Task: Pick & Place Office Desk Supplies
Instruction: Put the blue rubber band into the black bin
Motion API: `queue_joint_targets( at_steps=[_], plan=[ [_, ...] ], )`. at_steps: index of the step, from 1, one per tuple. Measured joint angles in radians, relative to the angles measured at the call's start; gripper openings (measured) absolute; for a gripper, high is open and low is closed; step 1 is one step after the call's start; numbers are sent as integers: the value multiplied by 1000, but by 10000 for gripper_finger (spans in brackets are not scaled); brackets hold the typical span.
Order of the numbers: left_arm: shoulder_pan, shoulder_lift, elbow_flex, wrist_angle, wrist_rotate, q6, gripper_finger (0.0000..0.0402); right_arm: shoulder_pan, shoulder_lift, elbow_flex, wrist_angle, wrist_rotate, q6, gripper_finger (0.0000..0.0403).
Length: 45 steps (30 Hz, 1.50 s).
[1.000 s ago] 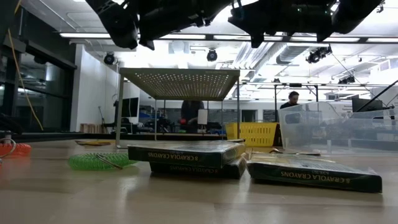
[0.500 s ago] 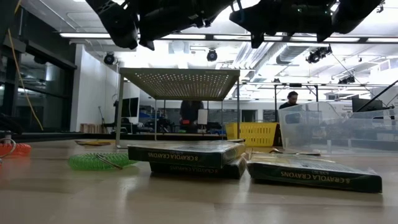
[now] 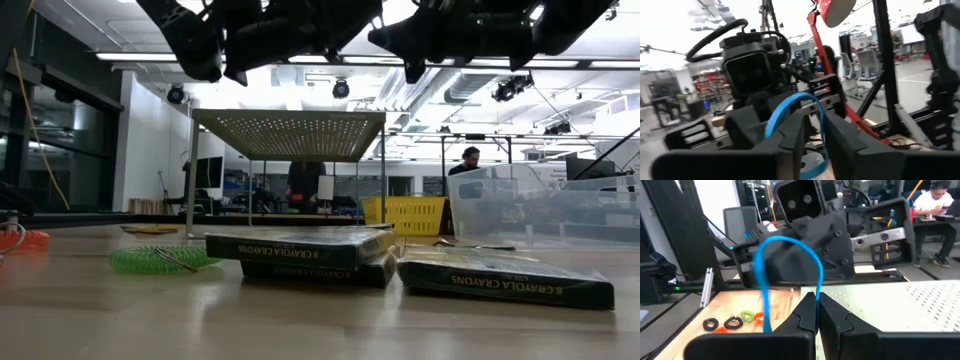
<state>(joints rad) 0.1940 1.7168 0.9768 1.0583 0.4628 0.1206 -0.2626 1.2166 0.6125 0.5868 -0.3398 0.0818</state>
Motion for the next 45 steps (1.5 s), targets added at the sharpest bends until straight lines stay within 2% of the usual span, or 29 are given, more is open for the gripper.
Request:
queue_joint_targets(
  at_steps=[7, 16, 22, 28, 35, 37, 43, 45],
  plan=[
    [0, 0, 0, -16, 65, -113, 124, -15, -5, 0, -18, -2, 4, 2],
    [0, -1, -1, -109, 65, -171, 128, -14, -33, 0, -35, -4, 4, 2],
    [-1, -1, -1, -112, 64, -174, 128, -13, -130, 0, -165, 16, 3, 2],
    [-1, -1, -1, -112, 59, -174, 128, -12, -211, 0, -308, 134, -4, 2],
    [-1, -1, -1, -112, 59, -174, 128, -18, -213, 0, -351, 258, -8, 2],
    [-1, -1, -1, -112, 59, -174, 128, -27, -213, 0, -378, 331, -7, 2],
    [-1, -1, -1, -112, 60, -174, 128, -80, -212, 0, -535, 637, 2, 2],
    [-1, -1, -1, -112, 60, -174, 128, -104, -212, 0, -583, 693, 15, 2]
  ],
)
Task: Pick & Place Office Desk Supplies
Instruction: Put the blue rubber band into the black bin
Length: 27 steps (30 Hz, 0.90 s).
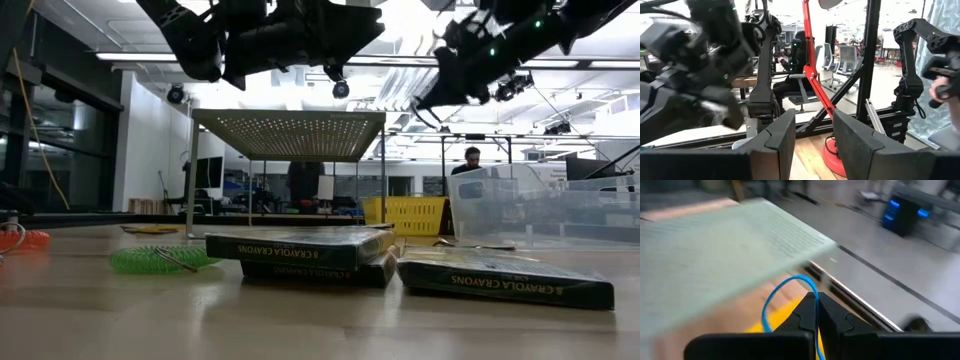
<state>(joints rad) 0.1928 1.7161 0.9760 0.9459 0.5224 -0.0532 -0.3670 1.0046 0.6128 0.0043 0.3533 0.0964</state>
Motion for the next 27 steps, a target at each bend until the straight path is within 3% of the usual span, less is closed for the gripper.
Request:
queue_joint_targets(
  at_steps=[8, 15, 27],
  plan=[
    [0, 0, 0, 0, 0, 0, 128, -100, 20, 0, -83, 13, 78, 2],
    [0, 0, 0, 0, 0, 1, 128, -170, 156, 0, -98, 3, 120, 2],
    [0, 0, 0, 0, 0, 3, 128, -291, 289, 0, -137, -167, 173, 2]
  ],
)
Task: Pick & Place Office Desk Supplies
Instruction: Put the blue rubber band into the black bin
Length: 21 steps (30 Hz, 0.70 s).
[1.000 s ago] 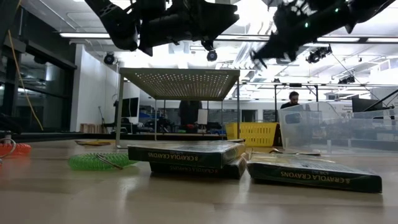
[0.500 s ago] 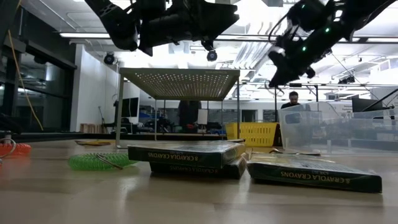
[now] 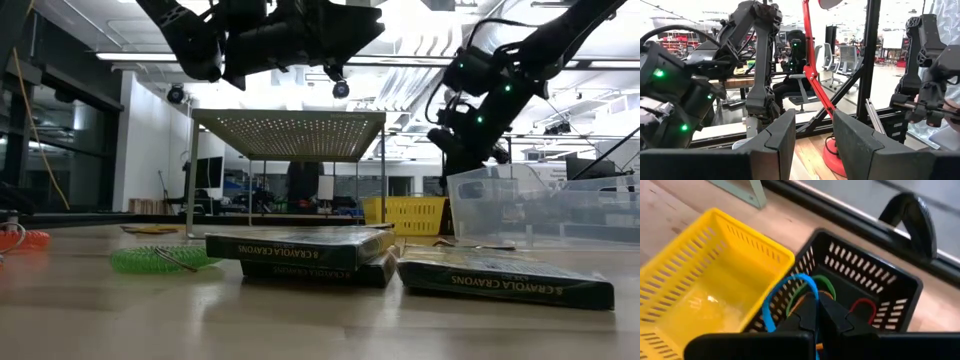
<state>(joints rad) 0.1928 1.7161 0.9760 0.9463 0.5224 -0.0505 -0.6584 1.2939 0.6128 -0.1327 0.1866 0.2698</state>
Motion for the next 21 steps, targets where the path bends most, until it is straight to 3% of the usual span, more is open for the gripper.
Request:
queue_joint_targets(
  at_steps=[14, 21],
  plan=[
    [0, 0, 0, 0, 0, 5, 128, -18, 5, 0, -44, -8, -2, 6],
    [0, 0, 0, 0, 0, 6, 128, -18, 5, 0, -44, -13, -8, 54]
  ],
)
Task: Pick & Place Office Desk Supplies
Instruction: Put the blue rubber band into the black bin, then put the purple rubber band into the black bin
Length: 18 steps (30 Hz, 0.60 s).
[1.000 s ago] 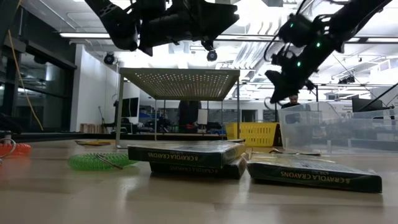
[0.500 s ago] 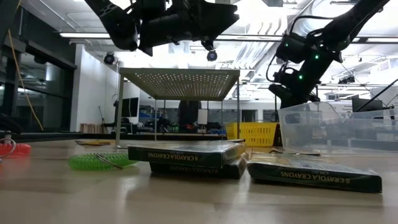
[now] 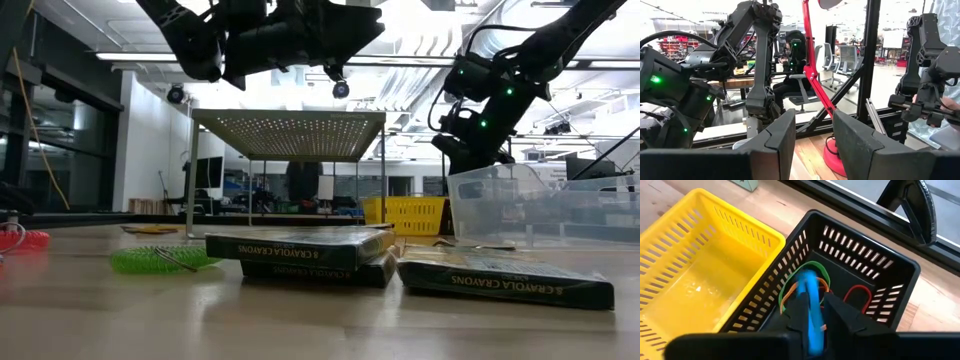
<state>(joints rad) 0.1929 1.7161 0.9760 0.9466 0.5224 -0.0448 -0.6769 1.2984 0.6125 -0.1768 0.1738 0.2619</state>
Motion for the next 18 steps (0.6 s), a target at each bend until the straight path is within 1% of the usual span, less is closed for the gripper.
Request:
queue_joint_targets(
  at_steps=[6, 12, 14, 18],
  plan=[
    [0, 0, 0, 0, 0, 0, 128, 0, 0, 0, 0, -1, 3, 90],
    [0, -4, 0, 14, -8, -23, 128, 0, -2, 0, 22, -6, 3, 101],
    [0, -14, 0, 31, -29, -29, 128, 0, -12, 0, 38, -53, -1, 100],
    [2, -56, 0, 30, -31, -23, 128, 0, -50, 0, 89, -187, -3, 97]
  ],
)
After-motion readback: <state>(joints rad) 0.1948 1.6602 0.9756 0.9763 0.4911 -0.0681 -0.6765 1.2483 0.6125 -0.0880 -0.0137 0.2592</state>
